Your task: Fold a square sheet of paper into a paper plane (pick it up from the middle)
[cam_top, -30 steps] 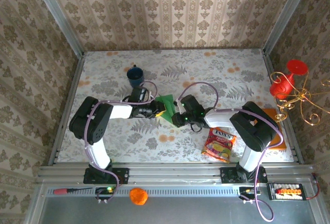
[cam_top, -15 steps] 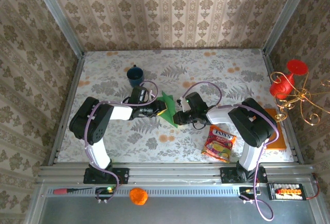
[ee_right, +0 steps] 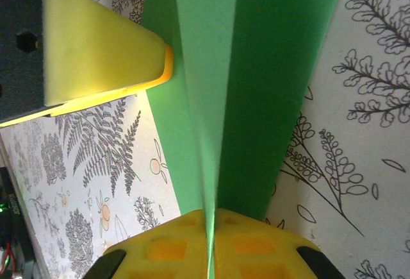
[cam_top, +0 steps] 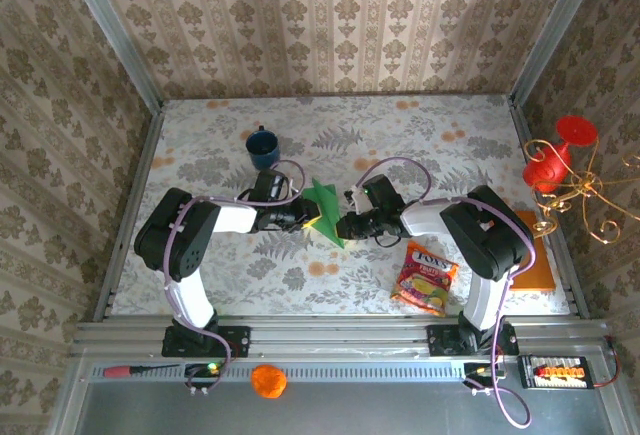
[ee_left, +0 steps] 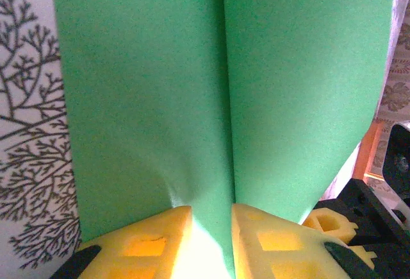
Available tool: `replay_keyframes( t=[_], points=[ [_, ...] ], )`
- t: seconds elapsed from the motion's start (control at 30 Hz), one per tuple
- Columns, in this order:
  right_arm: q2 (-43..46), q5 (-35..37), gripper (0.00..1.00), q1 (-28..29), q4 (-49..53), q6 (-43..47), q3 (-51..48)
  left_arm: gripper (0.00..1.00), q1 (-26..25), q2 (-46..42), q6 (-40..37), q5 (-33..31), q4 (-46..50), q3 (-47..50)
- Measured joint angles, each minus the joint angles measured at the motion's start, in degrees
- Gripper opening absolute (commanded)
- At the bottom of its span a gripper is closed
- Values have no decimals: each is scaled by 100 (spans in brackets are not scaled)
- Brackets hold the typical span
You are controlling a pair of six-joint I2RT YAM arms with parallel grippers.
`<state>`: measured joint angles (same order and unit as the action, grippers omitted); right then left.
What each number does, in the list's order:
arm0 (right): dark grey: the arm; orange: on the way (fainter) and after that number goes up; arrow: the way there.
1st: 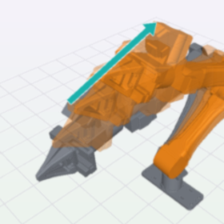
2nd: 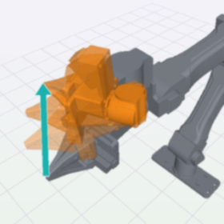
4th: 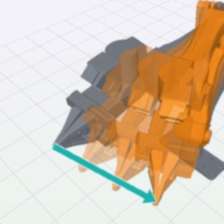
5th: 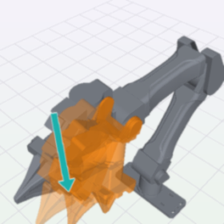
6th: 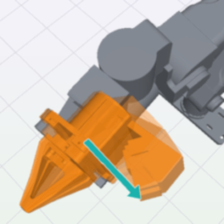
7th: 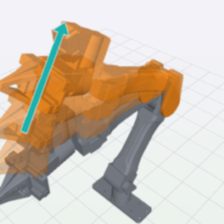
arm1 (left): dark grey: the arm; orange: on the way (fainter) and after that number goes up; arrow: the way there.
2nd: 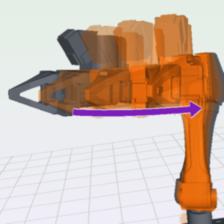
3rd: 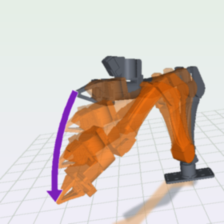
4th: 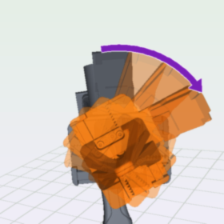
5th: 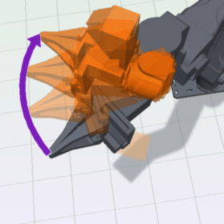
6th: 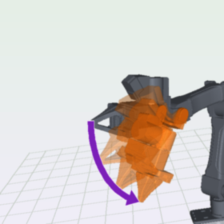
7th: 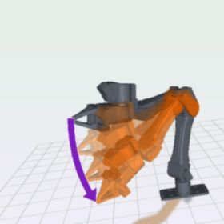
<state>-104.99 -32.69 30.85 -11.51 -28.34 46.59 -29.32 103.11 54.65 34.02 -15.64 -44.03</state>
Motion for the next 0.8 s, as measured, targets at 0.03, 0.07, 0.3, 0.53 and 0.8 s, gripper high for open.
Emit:
replay_keyframes(
  t=[0.03, 0.07, 0.3, 0.53, 0.8],
  points=[
    [-11, -37, 10, -13, 15, -26, 17, 24, -2, 0, -17, -20, 42, -17],
    [-26, -79, 10, -33, 37, -50, 31, 24, -2, 0, -24, -28, 81, -33],
    [-127, -343, 10, -138, 273, -210, 190, 24, -2, 0, -28, -46, 201, -74],
    [-240, -553, 10, -179, 518, -260, 350, 24, -2, -57, -46, -87, 293, -94],
    [-341, -743, 9, -264, 671, -367, 466, 21, -17, -372, -66, 15, -57, -96]
  ],
)
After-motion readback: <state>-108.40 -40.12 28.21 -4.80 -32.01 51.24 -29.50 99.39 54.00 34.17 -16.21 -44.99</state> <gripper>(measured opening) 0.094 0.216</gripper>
